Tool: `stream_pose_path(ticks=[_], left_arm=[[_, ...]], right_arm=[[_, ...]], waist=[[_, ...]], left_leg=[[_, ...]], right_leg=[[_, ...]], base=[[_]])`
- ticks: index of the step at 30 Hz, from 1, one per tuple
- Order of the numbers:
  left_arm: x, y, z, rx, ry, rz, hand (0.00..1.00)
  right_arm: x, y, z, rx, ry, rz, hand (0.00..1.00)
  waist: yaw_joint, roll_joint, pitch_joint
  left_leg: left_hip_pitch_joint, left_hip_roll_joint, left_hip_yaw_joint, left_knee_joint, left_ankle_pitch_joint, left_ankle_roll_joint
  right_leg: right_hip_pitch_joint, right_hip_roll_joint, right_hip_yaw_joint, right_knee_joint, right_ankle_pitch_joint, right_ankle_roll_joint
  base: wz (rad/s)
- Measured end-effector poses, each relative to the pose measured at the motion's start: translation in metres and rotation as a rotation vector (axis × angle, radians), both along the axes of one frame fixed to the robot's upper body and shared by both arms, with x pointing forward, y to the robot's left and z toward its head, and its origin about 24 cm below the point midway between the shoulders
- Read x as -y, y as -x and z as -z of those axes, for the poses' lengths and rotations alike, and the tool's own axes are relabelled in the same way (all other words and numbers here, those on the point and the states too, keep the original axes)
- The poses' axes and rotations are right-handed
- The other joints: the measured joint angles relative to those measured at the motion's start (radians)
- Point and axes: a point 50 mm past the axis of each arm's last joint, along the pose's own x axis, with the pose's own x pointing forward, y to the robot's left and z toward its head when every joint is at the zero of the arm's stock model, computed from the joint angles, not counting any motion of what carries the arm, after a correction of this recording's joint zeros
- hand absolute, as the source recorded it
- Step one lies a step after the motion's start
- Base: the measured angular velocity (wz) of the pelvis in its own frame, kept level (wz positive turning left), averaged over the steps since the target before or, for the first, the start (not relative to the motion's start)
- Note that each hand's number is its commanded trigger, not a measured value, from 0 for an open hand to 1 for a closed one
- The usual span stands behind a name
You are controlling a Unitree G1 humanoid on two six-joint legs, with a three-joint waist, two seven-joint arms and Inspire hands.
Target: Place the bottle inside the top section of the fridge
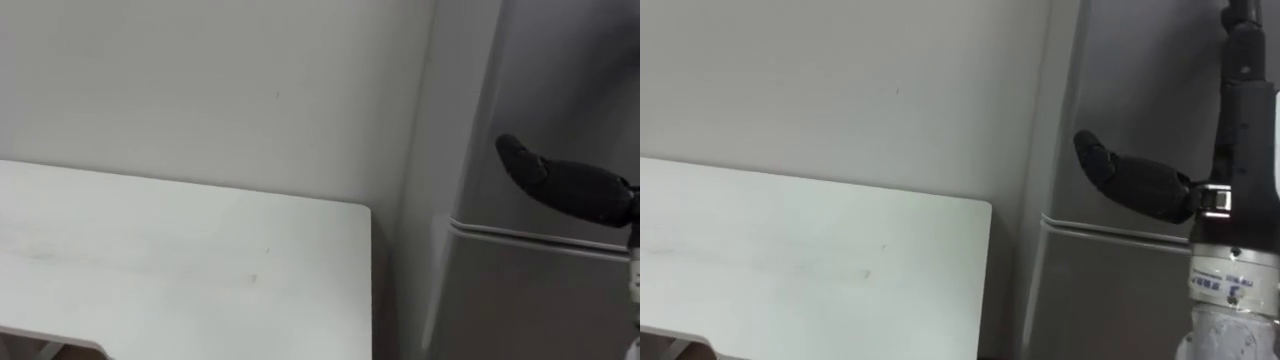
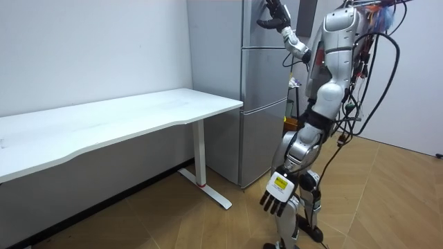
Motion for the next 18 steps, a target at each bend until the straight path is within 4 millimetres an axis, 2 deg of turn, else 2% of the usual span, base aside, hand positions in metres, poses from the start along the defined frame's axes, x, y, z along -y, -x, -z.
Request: stream_pose_path(ticks=[5,12,18], left_arm=[[0.001,0.004,0.0,-0.027,-0.001,0.011,0.0],[0.002,-0.001,0.0,-0.014,0.001,0.03,0.0],[0.002,-0.001,-0.001,-0.005,0.001,0.032,0.0]], right_arm=[[0.004,-0.007,0.005,-0.021,0.02,0.029,0.0],[0.013,-0.012,0.014,-0.075,0.031,0.063,0.0],[0.015,-0.013,0.017,-0.088,0.026,0.065,0.0]], waist=[[0.0,0.0,-0.0001],[0.003,-0.004,-0.0026],[-0.002,-0.002,-0.0047]], left_leg=[[-0.005,-0.001,-0.004,0.014,0.002,0.003],[-0.007,-0.005,-0.019,0.023,0.006,0.011],[-0.015,-0.005,-0.024,0.032,0.008,0.014]], right_leg=[[0.003,0.0,-0.001,0.0,0.006,0.002],[0.016,-0.002,-0.016,-0.008,0.013,0.012],[0.015,-0.002,-0.021,-0.01,0.02,0.007]], base=[[0.01],[0.06],[0.02]])
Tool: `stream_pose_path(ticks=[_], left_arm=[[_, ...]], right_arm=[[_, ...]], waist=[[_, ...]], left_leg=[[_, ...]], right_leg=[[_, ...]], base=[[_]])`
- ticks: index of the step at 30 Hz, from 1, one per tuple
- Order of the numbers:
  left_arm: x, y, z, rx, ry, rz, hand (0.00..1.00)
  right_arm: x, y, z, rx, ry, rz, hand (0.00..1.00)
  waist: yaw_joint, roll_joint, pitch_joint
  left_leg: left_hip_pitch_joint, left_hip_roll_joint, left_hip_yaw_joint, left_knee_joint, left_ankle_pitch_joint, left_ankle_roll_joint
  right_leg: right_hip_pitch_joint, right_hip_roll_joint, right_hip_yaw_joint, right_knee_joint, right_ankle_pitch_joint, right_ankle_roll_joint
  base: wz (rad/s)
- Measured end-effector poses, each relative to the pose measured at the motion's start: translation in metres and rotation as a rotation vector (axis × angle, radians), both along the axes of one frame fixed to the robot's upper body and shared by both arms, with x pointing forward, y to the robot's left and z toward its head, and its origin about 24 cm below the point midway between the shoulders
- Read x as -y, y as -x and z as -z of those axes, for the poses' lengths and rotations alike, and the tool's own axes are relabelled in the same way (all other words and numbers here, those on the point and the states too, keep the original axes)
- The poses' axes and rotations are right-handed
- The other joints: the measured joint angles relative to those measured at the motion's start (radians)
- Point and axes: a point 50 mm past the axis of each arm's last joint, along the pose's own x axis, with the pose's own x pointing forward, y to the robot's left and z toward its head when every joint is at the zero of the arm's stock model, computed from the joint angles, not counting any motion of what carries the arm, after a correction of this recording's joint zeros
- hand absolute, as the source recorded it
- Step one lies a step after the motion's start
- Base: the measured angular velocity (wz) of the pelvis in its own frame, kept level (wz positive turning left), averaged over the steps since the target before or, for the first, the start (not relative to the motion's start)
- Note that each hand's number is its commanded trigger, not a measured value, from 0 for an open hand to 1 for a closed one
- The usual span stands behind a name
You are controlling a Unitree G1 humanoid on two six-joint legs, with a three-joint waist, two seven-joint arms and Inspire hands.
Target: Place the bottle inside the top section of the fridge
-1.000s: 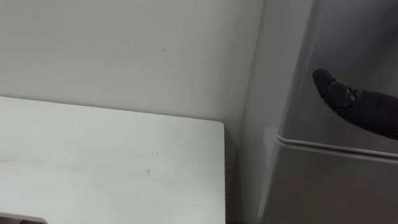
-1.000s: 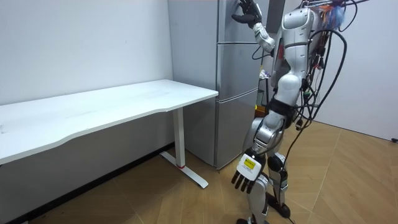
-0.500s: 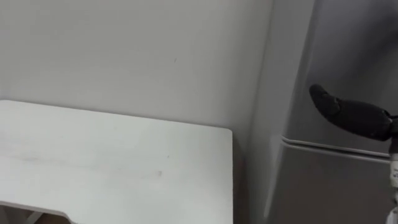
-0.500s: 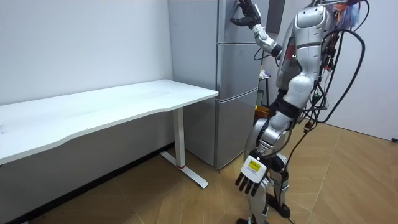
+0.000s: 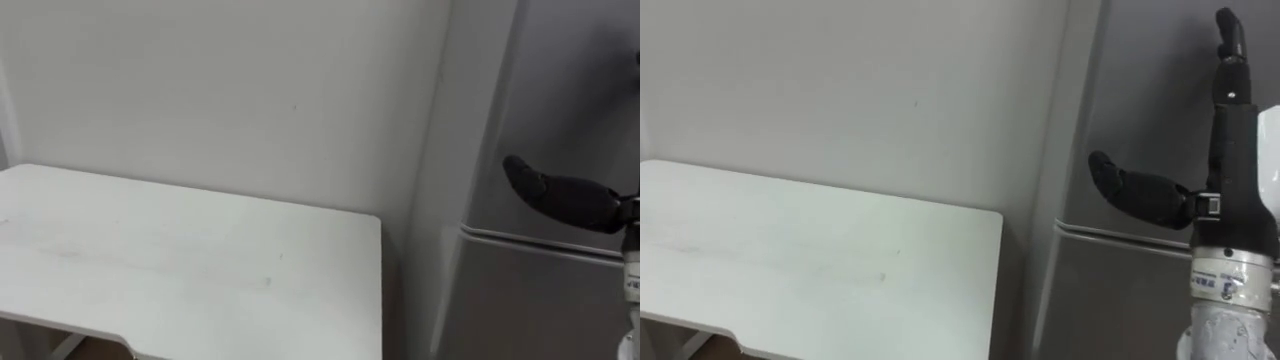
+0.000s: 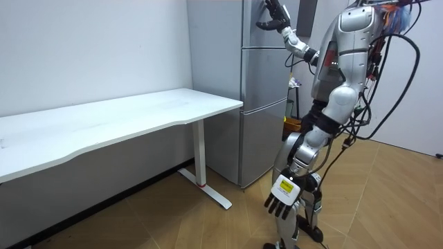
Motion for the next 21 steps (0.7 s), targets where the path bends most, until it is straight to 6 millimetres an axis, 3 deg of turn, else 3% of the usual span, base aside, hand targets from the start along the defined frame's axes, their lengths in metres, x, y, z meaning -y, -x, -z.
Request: stream_pose_path(ticks=[4,10,15,21], left_arm=[[0.0,-0.004,-0.001,0.03,0.01,-0.034,0.0],[0.0,0.0,-0.001,0.031,0.011,-0.048,0.0],[-0.001,0.004,-0.002,0.046,0.011,-0.054,0.0],[-0.005,0.018,-0.005,0.061,-0.005,-0.095,0.0]], right_arm=[[-0.001,0.002,-0.005,0.022,-0.047,-0.031,0.0],[0.002,0.007,-0.014,0.069,-0.093,-0.042,0.0],[0.01,0.012,-0.02,0.112,-0.174,-0.043,0.0],[0.049,0.028,-0.018,0.114,-0.248,0.092,0.0]], waist=[[-0.009,0.009,-0.007],[-0.034,0.014,-0.0102],[-0.054,0.008,-0.0149],[-0.084,0.0,-0.0138]], left_leg=[[-0.002,0.0,-0.004,0.004,0.0,0.0],[-0.005,-0.002,-0.011,0.003,0.0,0.0],[0.001,-0.002,-0.009,-0.01,0.001,-0.001],[0.002,-0.003,-0.004,-0.019,-0.003,-0.003]], right_leg=[[0.0,0.0,-0.004,-0.001,0.0,0.0],[0.0,0.002,-0.01,-0.004,0.001,-0.002],[0.006,0.004,-0.011,-0.019,0.002,-0.002],[0.002,0.004,-0.007,-0.023,0.001,0.001]], base=[[0.03],[0.04],[0.0],[-0.02]])
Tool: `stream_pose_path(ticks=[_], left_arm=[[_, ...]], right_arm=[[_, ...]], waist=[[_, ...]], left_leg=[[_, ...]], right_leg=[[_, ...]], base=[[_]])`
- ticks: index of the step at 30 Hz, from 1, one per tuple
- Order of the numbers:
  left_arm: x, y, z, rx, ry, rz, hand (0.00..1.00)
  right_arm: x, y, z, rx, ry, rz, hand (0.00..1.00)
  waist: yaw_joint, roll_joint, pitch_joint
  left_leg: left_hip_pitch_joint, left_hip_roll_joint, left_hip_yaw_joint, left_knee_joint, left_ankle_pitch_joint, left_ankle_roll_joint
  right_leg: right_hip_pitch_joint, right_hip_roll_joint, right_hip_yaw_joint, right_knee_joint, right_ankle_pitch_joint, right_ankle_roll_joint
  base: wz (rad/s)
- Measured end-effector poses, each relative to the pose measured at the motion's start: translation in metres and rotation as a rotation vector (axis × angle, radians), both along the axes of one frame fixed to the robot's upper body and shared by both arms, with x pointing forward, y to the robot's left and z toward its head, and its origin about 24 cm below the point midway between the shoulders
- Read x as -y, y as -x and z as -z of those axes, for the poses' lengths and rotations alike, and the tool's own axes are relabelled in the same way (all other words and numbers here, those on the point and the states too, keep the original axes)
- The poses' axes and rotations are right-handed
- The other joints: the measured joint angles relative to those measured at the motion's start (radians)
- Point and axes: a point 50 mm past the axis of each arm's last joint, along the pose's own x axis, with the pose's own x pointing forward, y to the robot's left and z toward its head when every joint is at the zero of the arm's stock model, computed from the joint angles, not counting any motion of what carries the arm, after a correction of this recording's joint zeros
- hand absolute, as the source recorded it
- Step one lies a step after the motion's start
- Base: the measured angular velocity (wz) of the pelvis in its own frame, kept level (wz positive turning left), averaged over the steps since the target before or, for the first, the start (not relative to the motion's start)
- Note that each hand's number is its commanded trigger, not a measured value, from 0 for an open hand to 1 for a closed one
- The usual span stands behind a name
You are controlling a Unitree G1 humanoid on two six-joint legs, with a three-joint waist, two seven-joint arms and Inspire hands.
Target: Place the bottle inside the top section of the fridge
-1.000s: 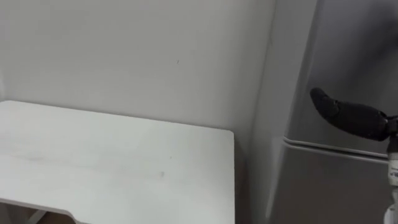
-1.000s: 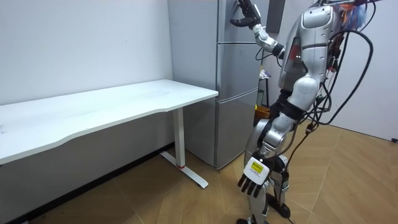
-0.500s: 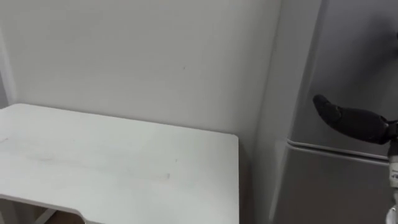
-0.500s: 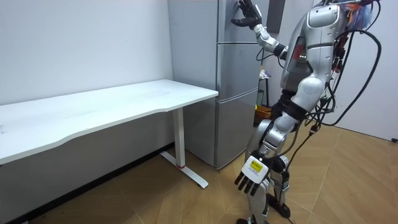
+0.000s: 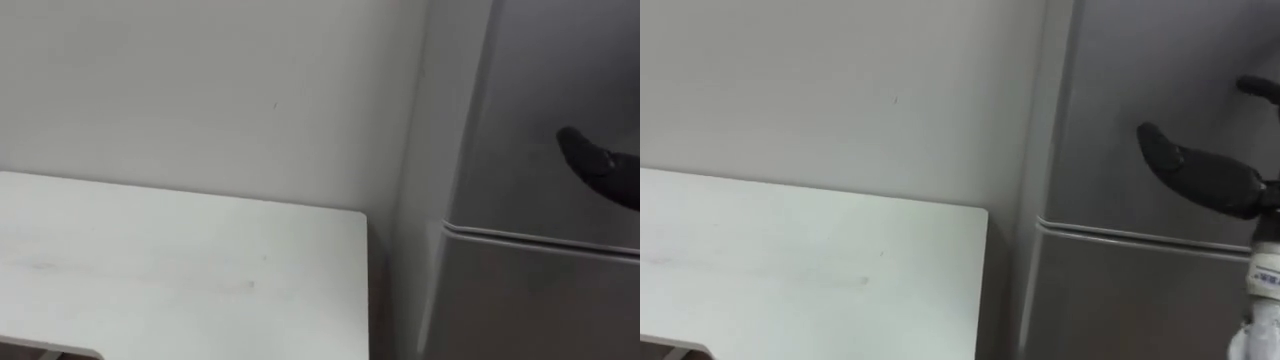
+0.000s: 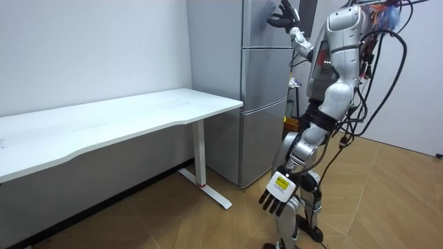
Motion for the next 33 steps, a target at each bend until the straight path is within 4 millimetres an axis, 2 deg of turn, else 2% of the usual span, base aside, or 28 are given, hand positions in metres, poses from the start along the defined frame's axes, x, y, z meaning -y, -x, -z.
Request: stream_pose_path(ticks=[2,4,7,9,14,17,18,19,21,22,24,25,26,28,31,33], left_arm=[[-0.003,0.002,-0.001,0.002,-0.007,-0.021,0.0],[-0.005,0.009,-0.001,-0.006,-0.013,-0.06,0.0],[-0.006,0.013,-0.001,-0.01,-0.016,-0.094,0.0],[-0.006,0.015,-0.001,-0.011,-0.019,-0.1,0.0],[-0.008,-0.002,-0.003,0.053,-0.023,-0.09,0.0],[-0.008,-0.005,-0.004,0.078,-0.019,-0.112,0.0],[-0.009,-0.005,-0.004,0.08,-0.017,-0.126,0.0],[-0.009,-0.004,-0.004,0.08,-0.018,-0.128,0.0],[-0.009,-0.004,-0.004,0.082,-0.019,-0.125,0.0],[-0.009,-0.004,-0.004,0.084,-0.021,-0.125,0.0],[-0.009,-0.003,-0.004,0.08,-0.022,-0.123,0.0],[-0.009,-0.003,-0.004,0.081,-0.024,-0.124,0.0],[-0.009,-0.002,-0.004,0.08,-0.025,-0.125,0.0],[-0.009,-0.001,-0.004,0.078,-0.025,-0.126,0.0],[-0.008,0.0,-0.004,0.074,-0.023,-0.128,0.0],[-0.007,0.002,-0.004,0.074,-0.024,-0.147,0.0]], right_arm=[[0.017,0.009,0.001,-0.001,-0.035,0.065,0.0],[0.035,0.022,0.004,0.003,-0.09,0.153,0.0],[0.051,0.035,0.005,0.025,-0.137,0.247,0.0],[0.058,0.041,0.004,0.049,-0.174,0.292,0.0],[0.069,0.053,0.005,0.089,-0.209,0.389,0.0],[0.074,0.06,0.017,0.069,-0.284,0.397,0.0],[0.079,0.065,0.023,0.061,-0.346,0.398,0.0],[0.085,0.07,0.031,0.051,-0.407,0.404,0.0],[0.094,0.078,0.046,0.02,-0.492,0.425,0.0],[0.1,0.085,0.058,-0.016,-0.538,0.446,0.0],[0.106,0.094,0.076,-0.069,-0.603,0.479,0.0],[0.108,0.102,0.088,-0.108,-0.626,0.509,0.0],[0.109,0.105,0.094,-0.124,-0.642,0.522,0.0],[0.11,0.118,0.12,-0.185,-0.723,0.576,0.0],[0.107,0.136,0.149,-0.233,-0.851,0.652,0.0],[0.103,0.141,0.163,-0.27,-0.892,0.683,0.0]], waist=[[-0.007,-0.005,0.0039],[-0.023,-0.007,0.0038],[-0.034,-0.005,0.0034],[-0.049,-0.003,0.0025],[-0.067,-0.009,0.0047],[-0.08,-0.014,0.0049],[-0.082,-0.014,0.0051],[-0.082,-0.015,0.0097],[-0.086,-0.018,0.0138],[-0.084,-0.017,0.011],[-0.084,-0.012,0.0127],[-0.081,-0.003,0.0102],[-0.08,-0.002,0.0104],[-0.084,0.015,0.0081],[-0.081,0.029,0.009],[-0.081,0.032,0.0099]], left_leg=[[-0.001,0.0,0.001,-0.003,0.0,0.0],[0.002,-0.003,0.005,-0.017,0.0,-0.001],[0.011,-0.003,0.025,-0.036,0.002,-0.002],[0.018,-0.003,0.032,-0.045,0.002,-0.002],[0.018,-0.001,0.05,-0.052,0.002,-0.003],[0.02,-0.001,0.058,-0.058,0.001,-0.003],[0.022,-0.001,0.058,-0.062,0.001,-0.003],[0.025,-0.001,0.06,-0.063,0.001,-0.003],[0.024,0.0,0.06,-0.064,0.001,-0.003],[0.022,0.0,0.06,-0.063,0.001,-0.003],[0.022,0.001,0.061,-0.063,0.001,-0.003],[0.021,0.001,0.061,-0.063,0.001,-0.003],[0.021,0.001,0.061,-0.063,0.001,-0.003],[0.023,0.001,0.063,-0.064,0.001,-0.003],[0.028,0.002,0.066,-0.063,0.001,-0.004],[0.03,0.002,0.07,-0.064,0.001,-0.004]], right_leg=[[-0.003,0.0,0.0,0.0,0.0,0.0],[-0.008,-0.002,0.002,0.0,-0.003,0.003],[-0.021,-0.003,0.024,0.003,-0.004,0.003],[-0.019,-0.004,0.029,0.004,-0.005,0.005],[-0.033,-0.003,0.048,0.005,-0.006,0.005],[-0.036,-0.003,0.056,0.004,-0.005,0.005],[-0.036,-0.003,0.056,0.004,-0.005,0.005],[-0.034,-0.003,0.056,0.004,-0.005,0.005],[-0.034,-0.003,0.057,0.004,-0.005,0.005],[-0.034,-0.002,0.058,0.004,-0.005,0.005],[-0.034,-0.002,0.059,0.004,-0.005,0.005],[-0.034,-0.002,0.059,0.004,-0.005,0.005],[-0.035,-0.002,0.059,0.004,-0.005,0.005],[-0.034,-0.002,0.058,0.005,-0.005,0.005],[-0.036,-0.002,0.06,0.006,-0.005,0.005],[-0.036,-0.001,0.07,0.006,-0.005,0.005]], base=[[-0.05],[-0.03],[-0.19],[-0.11],[-0.12],[-0.07],[0.0],[0.0],[0.0],[0.0],[0.0],[0.0],[0.0],[0.0],[-0.03],[-0.09]])
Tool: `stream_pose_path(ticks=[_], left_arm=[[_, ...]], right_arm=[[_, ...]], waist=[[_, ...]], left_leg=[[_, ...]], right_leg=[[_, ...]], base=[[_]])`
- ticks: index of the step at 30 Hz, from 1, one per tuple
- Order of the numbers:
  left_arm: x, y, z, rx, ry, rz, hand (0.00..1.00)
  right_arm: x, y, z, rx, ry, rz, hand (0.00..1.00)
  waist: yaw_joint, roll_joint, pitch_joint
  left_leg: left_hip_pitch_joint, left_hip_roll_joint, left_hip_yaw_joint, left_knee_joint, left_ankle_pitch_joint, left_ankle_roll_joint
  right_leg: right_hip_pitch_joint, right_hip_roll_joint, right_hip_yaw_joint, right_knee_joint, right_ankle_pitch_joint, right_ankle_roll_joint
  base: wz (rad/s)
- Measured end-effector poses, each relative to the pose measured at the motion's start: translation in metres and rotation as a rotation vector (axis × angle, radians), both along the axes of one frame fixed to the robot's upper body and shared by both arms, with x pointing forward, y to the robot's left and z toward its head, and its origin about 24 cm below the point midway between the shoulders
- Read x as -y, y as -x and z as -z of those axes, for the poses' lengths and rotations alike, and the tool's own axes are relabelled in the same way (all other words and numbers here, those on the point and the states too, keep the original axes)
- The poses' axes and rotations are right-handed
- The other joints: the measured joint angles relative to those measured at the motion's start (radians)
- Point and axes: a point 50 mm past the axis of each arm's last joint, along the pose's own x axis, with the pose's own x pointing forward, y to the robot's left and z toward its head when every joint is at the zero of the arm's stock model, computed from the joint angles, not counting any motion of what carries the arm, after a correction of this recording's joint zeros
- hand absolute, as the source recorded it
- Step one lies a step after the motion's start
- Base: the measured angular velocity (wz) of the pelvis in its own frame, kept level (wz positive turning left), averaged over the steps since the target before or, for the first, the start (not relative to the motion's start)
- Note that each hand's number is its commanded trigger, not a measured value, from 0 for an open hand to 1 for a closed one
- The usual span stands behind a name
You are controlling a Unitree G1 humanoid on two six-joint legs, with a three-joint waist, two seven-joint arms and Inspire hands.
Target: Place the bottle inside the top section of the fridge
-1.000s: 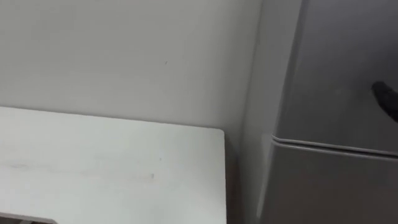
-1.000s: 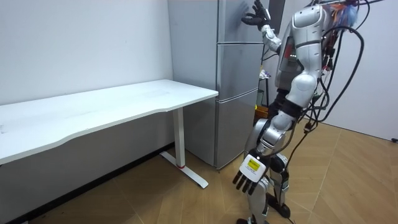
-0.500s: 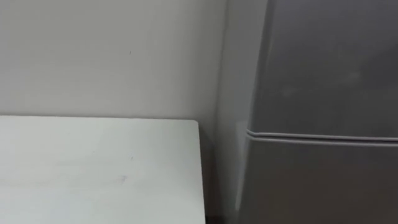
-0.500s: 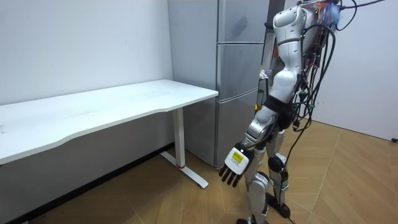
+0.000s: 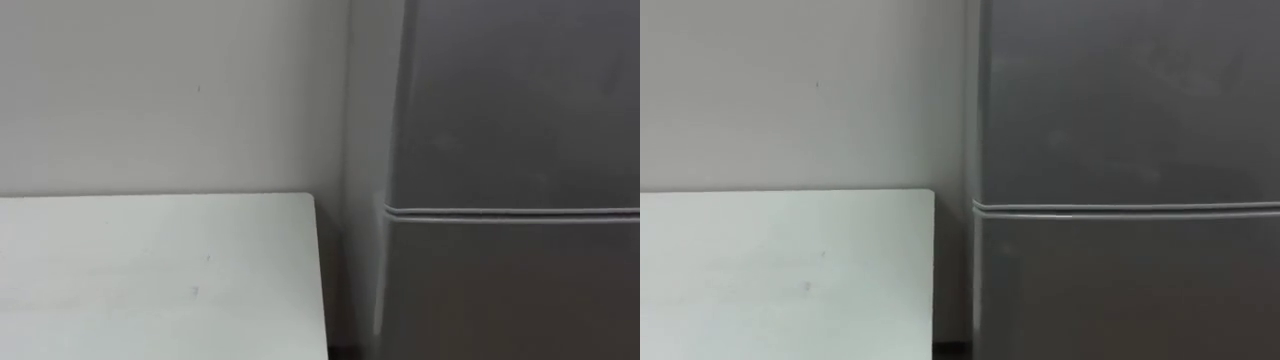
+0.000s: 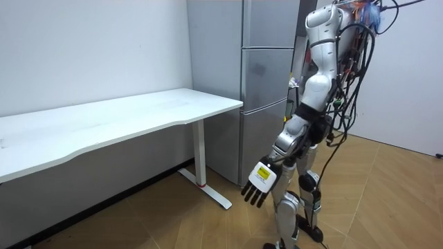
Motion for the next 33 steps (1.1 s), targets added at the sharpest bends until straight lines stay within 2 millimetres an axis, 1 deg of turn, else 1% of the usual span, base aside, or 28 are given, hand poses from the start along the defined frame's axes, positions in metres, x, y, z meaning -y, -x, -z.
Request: stream_pose_path(ticks=[2,4,5,6,7,8,9,10,11,13,17,19,20,21,22,23,24,26,28,29,33], left_arm=[[0.002,0.0,0.0,0.005,-0.004,-0.006,0.0],[0.005,-0.001,0.001,0.01,0.0,-0.013,0.0],[0.007,-0.002,0.002,0.012,0.002,-0.017,0.0],[0.01,-0.002,0.003,0.017,0.008,-0.03,0.0],[0.012,-0.003,0.003,0.018,0.014,-0.032,0.0],[0.013,-0.002,0.004,0.019,0.018,-0.037,0.0],[0.014,-0.002,0.004,0.018,0.023,-0.038,0.0],[0.015,-0.001,0.004,0.017,0.025,-0.035,0.0],[0.015,-0.001,0.004,0.017,0.025,-0.035,0.0],[0.015,-0.001,0.004,0.017,0.025,-0.038,0.0],[0.015,-0.001,0.004,0.018,0.024,-0.038,0.0],[0.015,0.002,0.005,0.007,0.024,-0.046,0.0],[0.015,0.003,0.005,0.005,0.023,-0.053,0.0],[0.016,0.005,0.005,0.008,0.021,-0.076,0.0],[0.017,0.005,0.006,0.012,0.025,-0.097,0.0],[0.018,0.006,0.006,0.012,0.027,-0.104,0.0],[0.02,0.007,0.007,0.009,0.029,-0.108,0.0],[0.022,0.009,0.008,0.006,0.037,-0.117,0.0],[0.023,0.012,0.009,-0.006,0.037,-0.117,0.0],[0.024,0.013,0.009,-0.01,0.037,-0.118,0.0],[0.027,0.017,0.011,-0.034,0.044,-0.115,0.0]], right_arm=[[-0.007,0.007,0.013,-0.021,-0.041,0.019,0.0],[-0.019,0.018,0.039,-0.088,-0.118,0.048,0.0],[-0.022,0.02,0.045,-0.104,-0.138,0.053,0.0],[-0.029,0.024,0.057,-0.148,-0.171,0.043,0.0],[-0.035,0.029,0.068,-0.188,-0.207,0.034,0.0],[-0.038,0.031,0.073,-0.2,-0.228,0.035,0.0],[-0.043,0.036,0.082,-0.223,-0.268,0.045,0.0],[-0.048,0.042,0.091,-0.237,-0.318,0.064,0.0],[-0.049,0.045,0.095,-0.241,-0.338,0.075,0.0],[-0.057,0.057,0.111,-0.303,-0.397,0.097,0.0],[-0.068,0.066,0.125,-0.363,-0.443,0.073,0.0],[-0.074,0.074,0.135,-0.429,-0.464,0.052,0.0],[-0.075,0.076,0.137,-0.444,-0.47,0.046,0.0],[-0.078,0.081,0.141,-0.473,-0.484,0.037,0.0],[-0.082,0.085,0.146,-0.507,-0.497,0.021,0.0],[-0.084,0.087,0.148,-0.52,-0.504,0.01,0.0],[-0.088,0.091,0.153,-0.554,-0.517,-0.018,0.0],[-0.094,0.098,0.16,-0.612,-0.537,-0.063,0.0],[-0.101,0.106,0.167,-0.686,-0.56,-0.145,0.0],[-0.103,0.107,0.168,-0.696,-0.568,-0.163,0.0],[-0.116,0.111,0.178,-0.785,-0.6,-0.344,0.0]], waist=[[0.001,0.002,-0.0006],[0.002,0.002,-0.0007],[0.003,0.005,0.0001],[0.003,0.006,-0.0012],[0.001,0.011,-0.0008],[0.0,0.012,-0.0016],[-0.003,0.017,-0.0039],[-0.004,0.021,-0.0039],[-0.004,0.023,-0.0037],[-0.002,0.026,-0.0038],[0.0,0.03,-0.003],[-0.001,0.032,-0.0022],[-0.001,0.032,-0.0022],[0.001,0.035,-0.0002],[0.001,0.032,-0.0014],[0.001,0.033,-0.0009],[0.001,0.036,0.0006],[0.003,0.036,0.0011],[0.005,0.039,0.0023],[0.005,0.04,0.0022],[0.01,0.044,0.0016]], left_leg=[[0.002,-0.001,0.003,-0.003,0.0,0.0],[0.006,-0.001,0.003,0.002,-0.002,0.001],[0.006,-0.001,0.005,0.003,-0.003,0.001],[0.005,-0.003,0.006,0.003,-0.003,0.002],[0.002,-0.004,0.006,0.003,-0.003,0.002],[0.001,-0.004,0.006,0.003,-0.003,0.002],[-0.001,-0.005,0.006,0.004,-0.003,0.003],[-0.001,-0.005,0.006,0.004,-0.003,0.003],[-0.001,-0.005,0.006,0.004,-0.003,0.003],[0.006,-0.005,0.006,0.0,-0.003,0.003],[0.014,-0.006,0.011,-0.004,-0.003,0.003],[0.025,-0.006,0.018,-0.008,-0.004,0.002],[0.029,-0.006,0.018,-0.01,-0.005,0.001],[0.038,-0.007,0.019,-0.016,-0.005,0.001],[0.039,-0.007,0.019,-0.017,-0.005,0.001],[0.04,-0.007,0.019,-0.017,-0.005,0.001],[0.041,-0.007,0.019,-0.016,-0.005,0.001],[0.046,-0.008,0.018,-0.015,-0.005,0.001],[0.047,-0.008,0.016,-0.015,-0.005,0.001],[0.046,-0.008,0.016,-0.015,-0.005,0.001],[0.038,-0.007,0.012,-0.004,-0.011,0.0]], right_leg=[[0.005,0.0,0.007,-0.003,0.0,0.0],[0.011,0.0,0.009,-0.004,-0.001,0.001],[0.01,0.0,0.009,-0.004,-0.002,0.001],[0.006,-0.002,0.011,-0.001,-0.003,0.001],[0.002,-0.003,0.011,-0.001,-0.003,0.002],[0.001,-0.003,0.011,-0.001,-0.004,0.002],[0.001,-0.003,0.011,-0.002,-0.004,0.003],[0.002,-0.004,0.011,-0.002,-0.004,0.003],[0.002,-0.004,0.011,-0.002,-0.004,0.003],[0.001,-0.003,0.011,-0.003,-0.004,0.003],[0.004,-0.004,0.017,-0.003,-0.004,0.003],[0.014,-0.004,0.023,-0.004,-0.005,0.004],[0.018,-0.004,0.024,-0.005,-0.007,0.005],[0.022,-0.005,0.025,-0.002,-0.011,0.005],[0.024,-0.005,0.026,-0.003,-0.013,0.005],[0.025,-0.005,0.026,-0.003,-0.013,0.005],[0.027,-0.005,0.026,-0.003,-0.013,0.005],[0.034,-0.005,0.026,-0.004,-0.013,0.006],[0.034,-0.005,0.024,-0.004,-0.014,0.006],[0.033,-0.005,0.024,-0.004,-0.014,0.006],[0.033,-0.004,0.02,-0.014,-0.015,0.006]], base=[[-0.06],[0.0],[-0.04],[-0.04],[0.0],[0.0],[0.0],[0.0],[0.0],[0.0],[-0.04],[-0.08],[-0.05],[0.0],[0.0],[0.0],[0.0],[0.0],[0.0],[0.0],[0.02]])
